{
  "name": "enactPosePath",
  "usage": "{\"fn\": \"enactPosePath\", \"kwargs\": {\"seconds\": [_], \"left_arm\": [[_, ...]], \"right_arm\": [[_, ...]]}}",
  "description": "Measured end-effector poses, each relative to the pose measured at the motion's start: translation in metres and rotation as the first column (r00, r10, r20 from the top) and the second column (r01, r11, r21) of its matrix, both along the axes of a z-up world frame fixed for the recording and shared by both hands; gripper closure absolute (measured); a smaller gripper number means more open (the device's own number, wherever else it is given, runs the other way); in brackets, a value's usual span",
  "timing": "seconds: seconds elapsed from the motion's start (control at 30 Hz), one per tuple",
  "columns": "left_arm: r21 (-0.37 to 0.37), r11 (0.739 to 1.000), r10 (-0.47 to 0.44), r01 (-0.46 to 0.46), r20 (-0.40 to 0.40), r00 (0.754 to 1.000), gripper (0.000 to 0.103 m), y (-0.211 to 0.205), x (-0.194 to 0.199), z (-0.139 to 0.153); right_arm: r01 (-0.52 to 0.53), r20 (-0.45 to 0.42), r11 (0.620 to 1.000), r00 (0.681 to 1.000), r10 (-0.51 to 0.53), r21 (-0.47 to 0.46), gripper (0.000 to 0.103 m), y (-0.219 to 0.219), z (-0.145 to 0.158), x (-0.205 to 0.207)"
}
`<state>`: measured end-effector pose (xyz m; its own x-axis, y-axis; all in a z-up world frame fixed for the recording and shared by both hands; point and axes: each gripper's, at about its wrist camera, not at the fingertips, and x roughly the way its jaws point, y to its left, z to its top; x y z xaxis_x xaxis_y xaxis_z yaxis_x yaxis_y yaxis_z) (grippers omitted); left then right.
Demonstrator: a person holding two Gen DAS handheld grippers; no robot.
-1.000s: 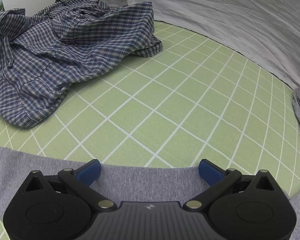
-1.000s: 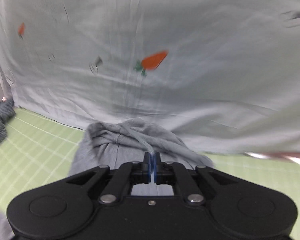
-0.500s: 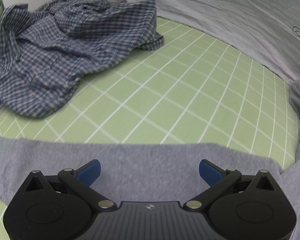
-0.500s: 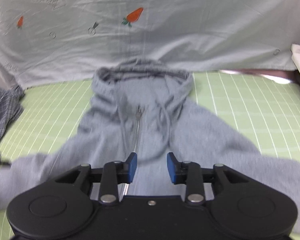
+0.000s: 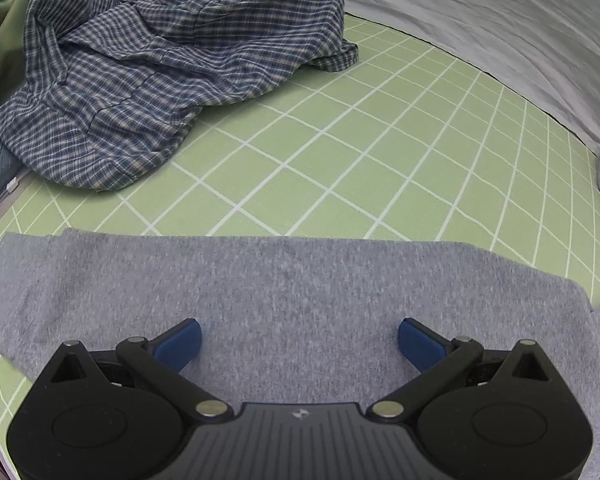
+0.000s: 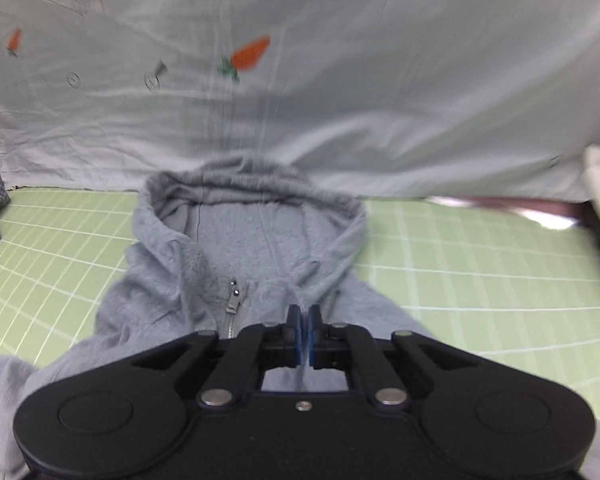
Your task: Fold clothes
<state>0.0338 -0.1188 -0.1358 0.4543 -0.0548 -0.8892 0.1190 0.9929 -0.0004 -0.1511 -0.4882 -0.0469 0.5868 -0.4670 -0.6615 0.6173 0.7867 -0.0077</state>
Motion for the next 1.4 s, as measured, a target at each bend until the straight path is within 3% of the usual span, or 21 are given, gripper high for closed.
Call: {"fn": "enactPosePath", "kwargs": {"seconds": [0.13,0.4,0.53,0.6,0.7,0.9,1.03,1.4], "left_arm": [[-0.016,1.000,-0.016,0.016,-0.012,1.000,0.000,0.007,-0.004,0.001],[0.003,0.999,-0.033,0.033,0.000,0.999,0.000,0.054,-0.023,0.009],[0.038,0.999,-0.038,0.037,0.007,0.999,0.000,0.084,-0.021,0.010],[0.058,0.998,-0.030,0.030,0.010,0.999,0.000,0.101,-0.015,0.010],[0.068,0.998,-0.018,0.016,0.020,1.000,0.000,0.124,-0.003,0.013],[0.113,0.994,-0.008,0.003,0.040,0.999,0.000,0.168,0.029,0.012],[0.103,0.995,-0.006,0.003,0.027,1.000,0.000,0.191,0.050,0.006],[0.008,1.000,0.022,-0.022,-0.038,0.999,0.000,0.233,0.058,0.004]], "right_arm": [[0.007,0.017,1.000,1.000,-0.007,0.011,0.100,0.039,0.017,-0.056],[0.009,-0.136,0.984,0.991,0.016,0.177,0.099,0.105,-0.009,-0.115],[0.051,-0.152,0.983,0.988,-0.023,0.178,0.071,0.129,-0.009,-0.119],[0.070,-0.152,0.980,0.987,-0.042,0.186,0.067,0.138,-0.010,-0.116],[0.096,-0.163,0.976,0.984,-0.065,0.194,0.060,0.155,-0.011,-0.109],[0.120,-0.152,0.975,0.984,-0.092,0.187,0.056,0.188,-0.012,-0.085],[0.148,-0.142,0.976,0.982,-0.125,0.161,0.051,0.198,-0.015,-0.062],[0.101,-0.043,0.993,0.994,-0.099,0.066,0.050,0.136,0.005,0.061]]}}
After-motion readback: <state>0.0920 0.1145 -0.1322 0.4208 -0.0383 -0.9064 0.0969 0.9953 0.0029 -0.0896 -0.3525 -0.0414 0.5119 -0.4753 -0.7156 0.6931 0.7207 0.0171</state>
